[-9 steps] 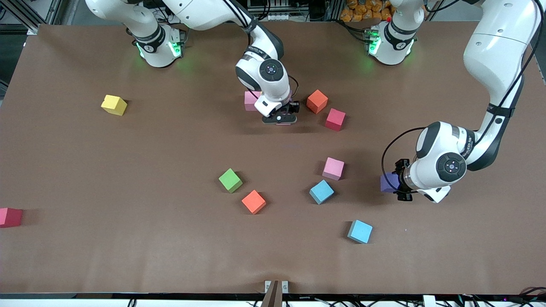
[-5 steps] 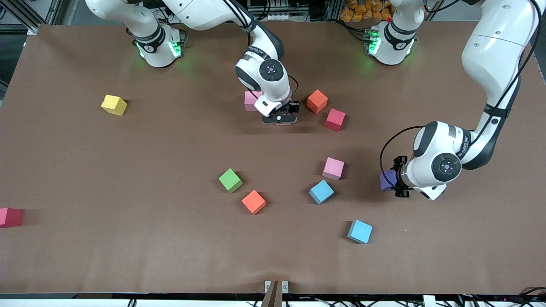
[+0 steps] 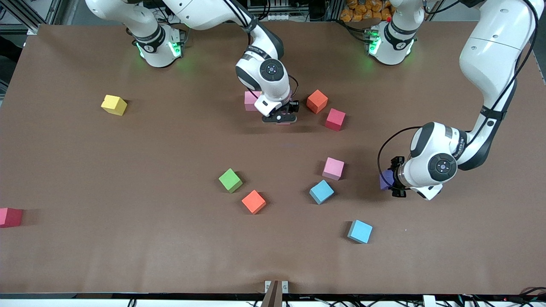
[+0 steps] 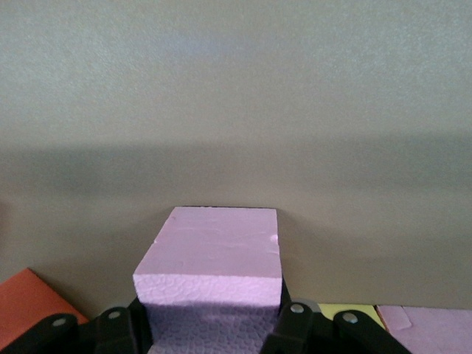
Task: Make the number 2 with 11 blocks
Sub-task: 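Grasp the purple cube with the left gripper while the right positions pink, then lift the purple cube with the left gripper while the right gripper withdraws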
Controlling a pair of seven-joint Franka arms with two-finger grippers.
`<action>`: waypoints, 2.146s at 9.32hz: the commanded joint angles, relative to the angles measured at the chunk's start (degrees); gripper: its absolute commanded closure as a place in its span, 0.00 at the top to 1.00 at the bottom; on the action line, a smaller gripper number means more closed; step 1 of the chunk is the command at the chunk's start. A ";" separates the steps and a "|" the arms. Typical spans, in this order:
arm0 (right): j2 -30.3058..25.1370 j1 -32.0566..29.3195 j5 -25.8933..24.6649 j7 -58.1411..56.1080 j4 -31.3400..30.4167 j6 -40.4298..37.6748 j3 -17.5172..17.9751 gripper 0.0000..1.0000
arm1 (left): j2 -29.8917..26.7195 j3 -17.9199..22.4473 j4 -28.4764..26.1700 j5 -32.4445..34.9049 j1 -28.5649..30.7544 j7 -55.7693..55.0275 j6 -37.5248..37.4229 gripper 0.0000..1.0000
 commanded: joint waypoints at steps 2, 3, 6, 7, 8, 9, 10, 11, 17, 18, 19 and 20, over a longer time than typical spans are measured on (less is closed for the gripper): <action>0.45 0.64 -0.53 1.01 -1.46 -0.56 0.03 0.00 | 0.46 -0.15 -0.18 2.31 0.88 -0.80 1.28 0.00; 0.62 0.64 -0.53 1.01 -1.46 -0.29 0.03 0.00 | 0.46 -0.15 -0.09 2.31 0.89 -0.54 1.28 0.00; 0.71 0.64 -0.44 0.39 -1.28 0.23 0.03 0.22 | 0.03 -0.49 0.08 5.38 0.10 3.73 1.28 0.00; 0.63 0.64 -0.52 0.30 -1.28 0.85 -0.06 0.99 | -0.41 -0.93 0.17 5.38 0.01 8.64 1.10 0.00; 0.63 0.55 -0.44 0.39 -1.19 0.85 0.03 1.00 | -1.11 -2.33 0.26 5.30 0.27 13.47 0.93 0.00; 0.45 0.46 -0.35 0.48 -1.19 0.77 0.03 1.00 | -1.73 -3.56 0.35 5.30 0.27 17.96 0.75 0.00; 0.19 0.20 -0.26 0.65 -1.10 0.59 -0.06 1.00 | -2.08 -4.62 0.43 5.30 0.36 22.09 0.58 0.00; -0.42 -0.15 -0.17 0.57 -0.41 -0.11 -0.06 1.00 | -3.04 -5.85 0.52 5.30 0.71 24.75 0.57 0.00; -3.84 -4.18 3.25 -0.22 6.19 -13.54 -0.24 1.00 | -6.22 -16.74 0.79 5.20 -0.95 35.49 -2.75 0.00; -4.99 -5.50 3.43 -3.10 6.19 -16.08 0.03 1.00 | -6.22 -17.19 0.87 5.38 -3.05 37.58 -5.38 0.00; -6.13 -6.56 4.47 -6.61 6.19 -18.37 -0.06 1.00 | -5.87 -17.11 1.48 5.30 -5.77 42.65 -8.54 0.00; -7.19 -7.96 4.75 -10.56 6.28 -20.74 -0.14 1.00 | -5.69 -17.11 1.58 5.30 -7.97 44.88 -9.18 0.00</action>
